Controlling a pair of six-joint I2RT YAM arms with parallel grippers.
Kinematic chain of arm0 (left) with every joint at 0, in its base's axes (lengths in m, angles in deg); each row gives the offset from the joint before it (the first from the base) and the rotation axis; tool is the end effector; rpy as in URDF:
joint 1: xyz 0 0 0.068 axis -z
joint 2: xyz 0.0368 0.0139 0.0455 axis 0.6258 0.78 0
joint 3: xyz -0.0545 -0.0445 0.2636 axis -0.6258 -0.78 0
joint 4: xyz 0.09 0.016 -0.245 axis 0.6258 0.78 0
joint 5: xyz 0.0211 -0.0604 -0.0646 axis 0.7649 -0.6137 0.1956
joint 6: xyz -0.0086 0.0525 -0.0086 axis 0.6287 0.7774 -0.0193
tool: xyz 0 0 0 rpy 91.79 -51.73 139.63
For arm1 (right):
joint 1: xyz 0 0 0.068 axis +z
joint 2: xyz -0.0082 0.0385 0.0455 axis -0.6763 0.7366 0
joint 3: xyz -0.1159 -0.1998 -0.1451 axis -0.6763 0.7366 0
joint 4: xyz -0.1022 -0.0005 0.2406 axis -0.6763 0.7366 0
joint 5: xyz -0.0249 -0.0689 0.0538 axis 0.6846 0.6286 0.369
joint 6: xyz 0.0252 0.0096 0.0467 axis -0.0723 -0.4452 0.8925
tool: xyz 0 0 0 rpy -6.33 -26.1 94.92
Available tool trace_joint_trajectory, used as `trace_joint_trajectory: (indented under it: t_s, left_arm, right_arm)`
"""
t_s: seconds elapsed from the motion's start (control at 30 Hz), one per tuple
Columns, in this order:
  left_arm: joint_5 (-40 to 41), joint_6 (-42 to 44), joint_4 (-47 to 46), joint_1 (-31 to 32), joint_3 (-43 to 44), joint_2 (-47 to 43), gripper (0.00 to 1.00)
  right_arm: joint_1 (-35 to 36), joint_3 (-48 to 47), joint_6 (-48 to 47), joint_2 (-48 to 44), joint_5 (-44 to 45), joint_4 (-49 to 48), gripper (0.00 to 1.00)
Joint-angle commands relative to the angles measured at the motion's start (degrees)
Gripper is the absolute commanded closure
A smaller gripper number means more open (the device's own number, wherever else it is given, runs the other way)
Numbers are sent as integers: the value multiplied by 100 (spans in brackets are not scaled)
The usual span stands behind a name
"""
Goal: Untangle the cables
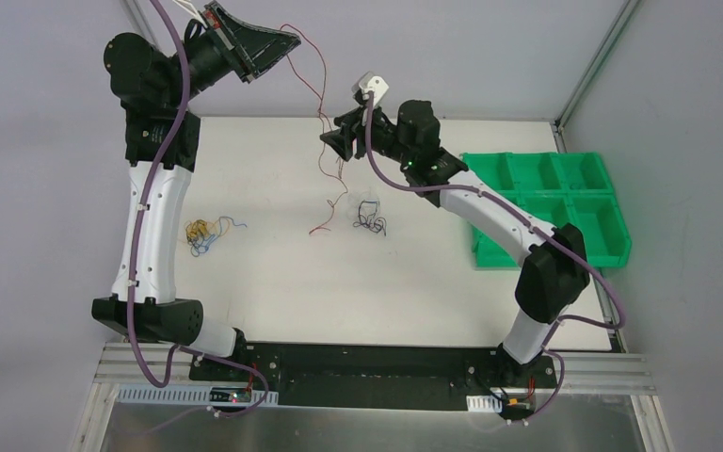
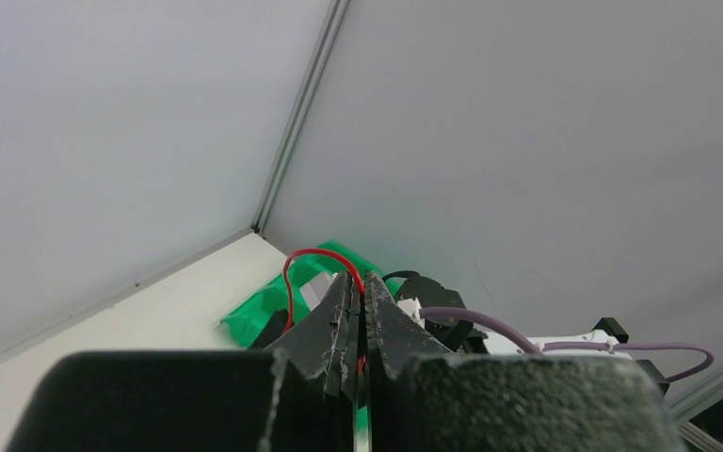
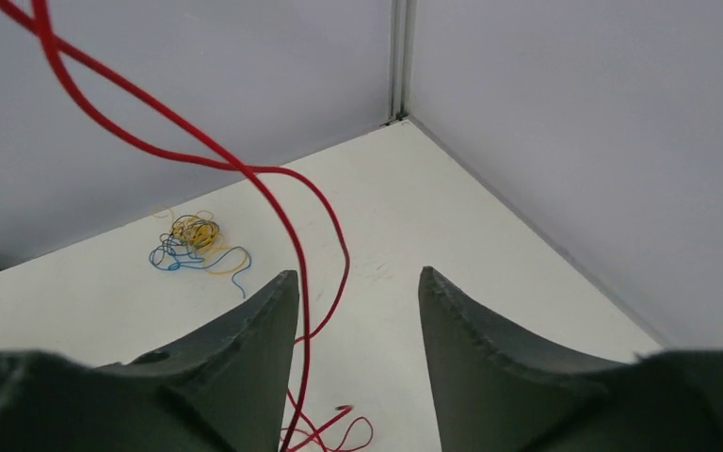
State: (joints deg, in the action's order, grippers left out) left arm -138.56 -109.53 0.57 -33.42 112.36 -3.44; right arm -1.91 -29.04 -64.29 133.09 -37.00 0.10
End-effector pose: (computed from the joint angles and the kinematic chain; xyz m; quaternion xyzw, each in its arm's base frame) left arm 0.2582 -0.0513 0.5943 0.2076 0.5142 -0.5242 0.6463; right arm 0.3126 0.2849 0.4026 -0.4294 0.5046 0.2710 0.6983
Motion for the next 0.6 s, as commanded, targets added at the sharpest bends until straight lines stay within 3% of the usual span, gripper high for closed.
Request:
trace_joint_trajectory:
  t_s: [0.0,0.27,0.47,0.57]
  left_arm:
    - [-45,45,-241,65,24,-245,100]
    - [-17,-12,-295,65,69,-207,100]
    - [-4,-25,-277,65,34,-225,100]
    - [31,2,-266,61,-63,-255,100]
  right_arm:
    - [-47,-272,353,7,-232,-472,41]
    - [-4,-761,595,463,-489,-484,44]
    - [5,-1137,824,835,-545,-470,53]
    - [31,-1198,874,856,-602,-460,65]
